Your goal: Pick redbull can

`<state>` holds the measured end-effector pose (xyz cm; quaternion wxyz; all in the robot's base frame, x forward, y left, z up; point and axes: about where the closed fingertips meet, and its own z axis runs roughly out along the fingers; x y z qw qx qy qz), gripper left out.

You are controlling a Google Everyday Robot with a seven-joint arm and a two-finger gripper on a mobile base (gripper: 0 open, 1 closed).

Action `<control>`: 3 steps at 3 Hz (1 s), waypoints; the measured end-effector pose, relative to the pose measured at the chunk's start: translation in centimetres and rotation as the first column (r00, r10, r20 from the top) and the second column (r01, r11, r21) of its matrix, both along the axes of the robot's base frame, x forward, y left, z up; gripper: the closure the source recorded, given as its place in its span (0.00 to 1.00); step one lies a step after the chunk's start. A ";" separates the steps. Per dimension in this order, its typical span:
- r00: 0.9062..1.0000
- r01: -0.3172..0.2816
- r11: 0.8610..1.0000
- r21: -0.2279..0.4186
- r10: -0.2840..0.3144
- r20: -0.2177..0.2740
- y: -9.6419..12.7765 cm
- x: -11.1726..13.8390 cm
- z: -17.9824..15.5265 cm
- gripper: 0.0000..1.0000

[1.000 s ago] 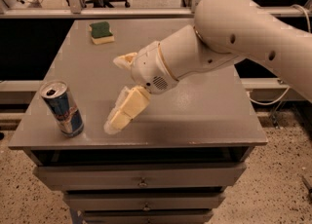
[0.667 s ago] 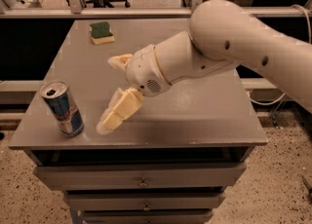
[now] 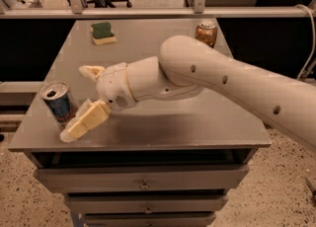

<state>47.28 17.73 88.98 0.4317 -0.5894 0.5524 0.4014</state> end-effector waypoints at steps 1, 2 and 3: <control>1.000 -0.020 0.997 0.077 0.020 -0.007 2.9 -0.5 -0.2 0.00; 0.999 -0.024 0.992 0.122 0.026 -0.020 4.0 -1.6 -0.5 0.15; 0.999 -0.014 0.989 0.149 0.019 -0.032 4.1 -2.2 -0.8 0.37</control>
Offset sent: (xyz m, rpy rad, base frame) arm -0.0275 0.0477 -0.0111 0.1834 0.0474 0.0184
